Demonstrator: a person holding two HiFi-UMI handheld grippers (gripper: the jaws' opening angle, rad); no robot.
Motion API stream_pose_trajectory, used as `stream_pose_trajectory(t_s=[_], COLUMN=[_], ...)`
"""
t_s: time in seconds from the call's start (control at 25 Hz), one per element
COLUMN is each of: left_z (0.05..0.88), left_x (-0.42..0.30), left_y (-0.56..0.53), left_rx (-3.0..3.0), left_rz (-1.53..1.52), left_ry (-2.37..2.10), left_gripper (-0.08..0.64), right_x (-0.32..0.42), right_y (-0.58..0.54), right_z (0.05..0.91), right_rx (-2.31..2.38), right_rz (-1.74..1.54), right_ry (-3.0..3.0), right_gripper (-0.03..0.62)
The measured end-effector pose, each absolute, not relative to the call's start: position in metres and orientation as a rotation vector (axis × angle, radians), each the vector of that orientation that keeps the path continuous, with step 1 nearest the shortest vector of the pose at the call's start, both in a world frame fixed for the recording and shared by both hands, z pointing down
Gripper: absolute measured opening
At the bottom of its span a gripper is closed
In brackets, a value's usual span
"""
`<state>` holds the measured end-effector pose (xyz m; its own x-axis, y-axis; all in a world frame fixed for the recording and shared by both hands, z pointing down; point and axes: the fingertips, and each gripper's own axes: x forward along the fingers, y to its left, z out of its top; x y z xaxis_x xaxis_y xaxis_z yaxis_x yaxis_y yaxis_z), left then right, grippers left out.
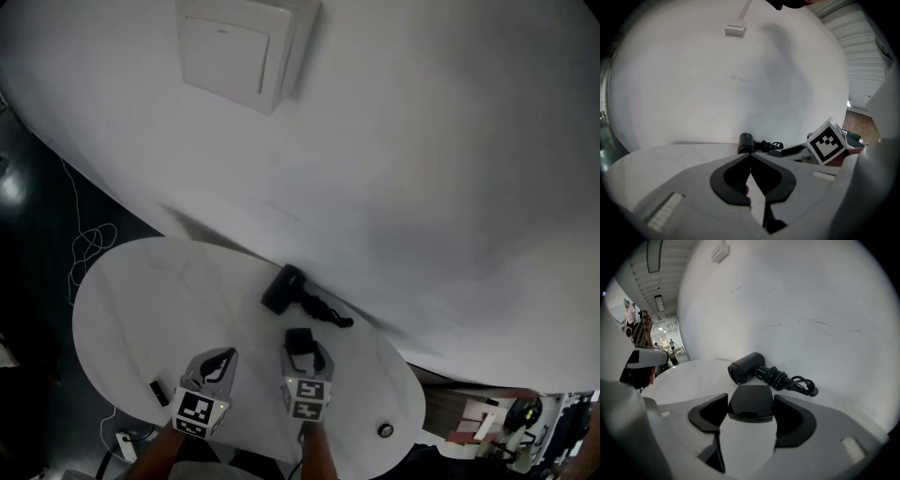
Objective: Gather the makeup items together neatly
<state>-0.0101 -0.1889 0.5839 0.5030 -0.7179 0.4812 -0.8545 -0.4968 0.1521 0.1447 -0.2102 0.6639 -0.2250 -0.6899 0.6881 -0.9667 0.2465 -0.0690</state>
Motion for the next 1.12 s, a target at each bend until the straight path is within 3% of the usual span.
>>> stream_pose_trajectory(t_s=[0.6, 1.12], left_z=[0.523, 0.512], left_x=[-0.055, -0.106], left_y=[-0.126, -0.074], left_rx=[2.533, 2.59], left_rz=[0.458, 0.459], left_ry=[-1.286, -1.273], left_gripper=[0.011, 0.011], right_x=[0.091, 0.04], right_y=[-0.138, -0.07], right_z=[0.582, 0.568], right_rx=[1.649, 1.699], right_rz=[0.584, 0.556], right_ry=[-2.067, -2.069], right_gripper=[0.308, 0.307])
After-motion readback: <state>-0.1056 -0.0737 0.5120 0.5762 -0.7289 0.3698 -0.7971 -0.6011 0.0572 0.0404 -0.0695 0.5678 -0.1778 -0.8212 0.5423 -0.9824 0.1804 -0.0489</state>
